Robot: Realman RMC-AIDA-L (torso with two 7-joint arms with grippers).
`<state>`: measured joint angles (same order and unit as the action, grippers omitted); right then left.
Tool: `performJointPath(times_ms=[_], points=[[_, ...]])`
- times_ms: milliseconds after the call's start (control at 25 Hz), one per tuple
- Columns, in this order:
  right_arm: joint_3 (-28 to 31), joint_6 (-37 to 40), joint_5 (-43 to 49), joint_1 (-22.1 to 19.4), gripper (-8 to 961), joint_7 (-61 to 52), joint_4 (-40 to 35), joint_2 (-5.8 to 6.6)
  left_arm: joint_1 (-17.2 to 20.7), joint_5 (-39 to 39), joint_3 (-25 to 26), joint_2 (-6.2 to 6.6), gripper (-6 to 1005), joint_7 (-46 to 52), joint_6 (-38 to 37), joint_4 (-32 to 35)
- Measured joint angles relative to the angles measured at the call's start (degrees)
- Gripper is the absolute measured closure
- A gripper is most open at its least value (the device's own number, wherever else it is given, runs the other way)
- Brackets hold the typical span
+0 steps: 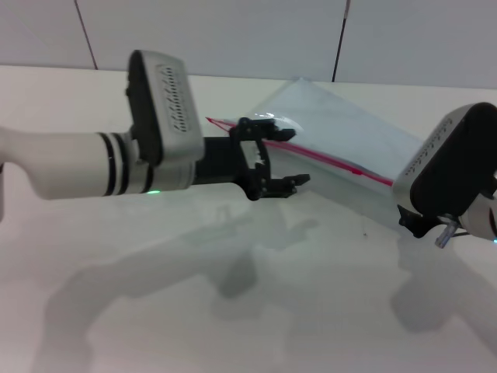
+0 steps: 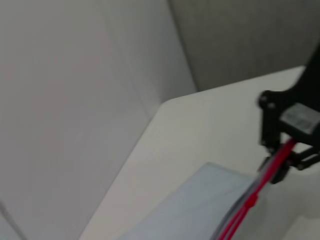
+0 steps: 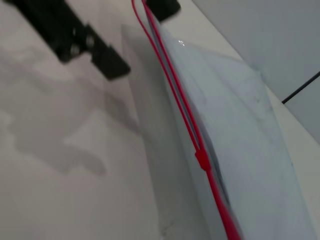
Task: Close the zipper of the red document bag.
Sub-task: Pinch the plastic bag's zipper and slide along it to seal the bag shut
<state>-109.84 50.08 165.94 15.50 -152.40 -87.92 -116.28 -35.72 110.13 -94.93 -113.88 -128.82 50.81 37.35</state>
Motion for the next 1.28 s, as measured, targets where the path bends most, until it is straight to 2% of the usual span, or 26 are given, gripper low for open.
performJointPath(times_ms=[360,680,1280], points=[[-0.49,0.15,-0.02,-0.61,895,0.06,-3.19,0.0,-0.04,-7.8,-0.1,-2.12,290,-0.49,-4.1,7.24],[-0.81,1.03,-0.26,-1.45,899,0.31,-5.63,0.07,-0.06,-8.49,-0.34,-2.23,332,-1.2,-4.26,9.22],[-0.81,1.61,-0.35,-1.27,903,0.44,-7.13,0.18,-0.7,-9.85,-1.96,-2.42,405,-0.71,-4.17,9.04]])
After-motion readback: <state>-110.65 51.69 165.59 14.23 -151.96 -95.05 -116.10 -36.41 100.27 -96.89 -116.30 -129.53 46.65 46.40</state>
